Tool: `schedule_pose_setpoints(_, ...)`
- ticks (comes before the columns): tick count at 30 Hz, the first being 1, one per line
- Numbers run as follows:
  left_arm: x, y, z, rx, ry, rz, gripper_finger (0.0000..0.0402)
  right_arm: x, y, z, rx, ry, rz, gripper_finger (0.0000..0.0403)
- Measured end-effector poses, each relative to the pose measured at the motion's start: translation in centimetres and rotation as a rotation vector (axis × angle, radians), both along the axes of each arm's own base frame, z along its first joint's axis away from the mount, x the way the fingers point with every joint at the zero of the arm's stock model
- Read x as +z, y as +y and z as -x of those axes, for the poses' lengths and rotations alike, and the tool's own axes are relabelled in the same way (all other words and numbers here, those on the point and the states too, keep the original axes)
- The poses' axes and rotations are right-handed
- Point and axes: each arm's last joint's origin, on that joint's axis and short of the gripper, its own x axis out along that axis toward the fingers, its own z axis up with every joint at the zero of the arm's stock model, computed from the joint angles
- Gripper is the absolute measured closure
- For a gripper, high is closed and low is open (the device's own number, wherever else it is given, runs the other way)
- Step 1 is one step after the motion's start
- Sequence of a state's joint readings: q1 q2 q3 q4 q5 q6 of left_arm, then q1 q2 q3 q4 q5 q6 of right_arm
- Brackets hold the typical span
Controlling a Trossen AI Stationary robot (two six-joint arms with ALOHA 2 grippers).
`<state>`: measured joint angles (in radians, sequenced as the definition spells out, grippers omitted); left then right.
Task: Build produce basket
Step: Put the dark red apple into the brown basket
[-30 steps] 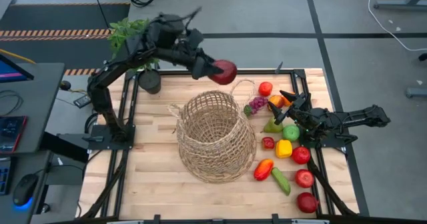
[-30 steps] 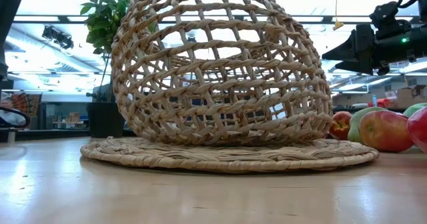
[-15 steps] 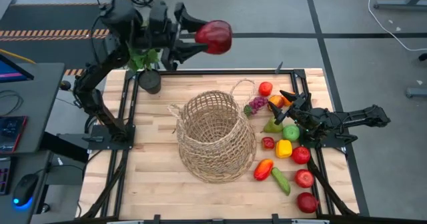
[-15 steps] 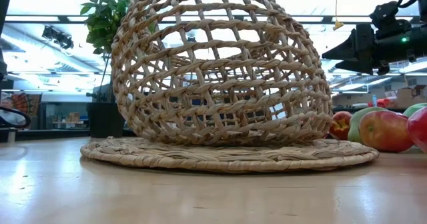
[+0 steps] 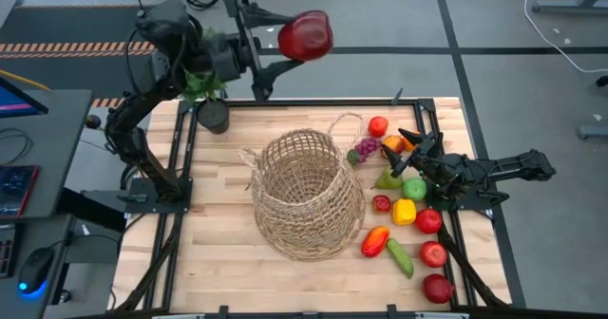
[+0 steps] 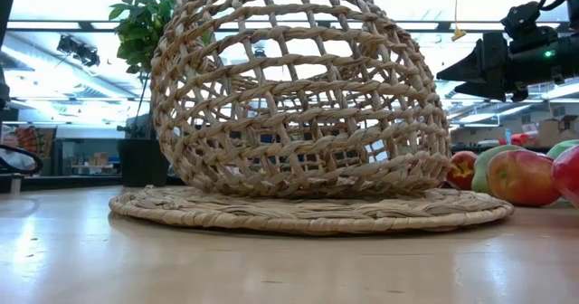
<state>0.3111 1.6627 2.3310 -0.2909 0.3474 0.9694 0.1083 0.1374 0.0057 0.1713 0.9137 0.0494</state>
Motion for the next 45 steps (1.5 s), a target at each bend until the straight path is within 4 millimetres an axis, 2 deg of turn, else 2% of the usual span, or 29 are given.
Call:
schedule_pose_setpoints(3, 0.0, 0.0, 0.0, 0.055, -0.011, -0.148, 0.0084, 0.0, 0.0, 0.0, 0.000, 0.000, 0.000, 0.0007)
schedule_pose_setpoints(19, 0.5, -0.7, 0.0, 0.244, -0.101, -0.684, 0.0083, 0.0, 0.0, 0.0, 0.000, 0.000, 0.000, 0.0007)
schedule_pose_setpoints(25, 0.5, -0.7, 0.0, 0.240, -0.099, -0.677, 0.0083, 0.0, 0.0, 0.0, 0.000, 0.000, 0.000, 0.0007)
schedule_pose_setpoints(28, 0.4, -0.7, 0.0, 0.185, -0.084, -0.542, 0.0083, 0.0, 0.0, 0.0, 0.000, 0.000, 0.000, 0.0007)
schedule_pose_setpoints(32, 0.2, -0.7, -0.1, 0.059, -0.036, -0.228, 0.0083, 0.0, 0.0, 0.0, 0.000, 0.000, 0.000, 0.0007)
schedule_pose_setpoints(40, -0.4, -0.6, -0.3, -0.261, 0.084, 0.687, 0.0083, 0.0, 0.0, 0.0, 0.000, 0.000, 0.000, 0.0007)
schedule_pose_setpoints(45, -1.0, -0.6, -0.5, -0.369, 0.170, 1.140, 0.0083, 0.0, 0.0, 0.0, 0.000, 0.001, 0.000, 0.0007)
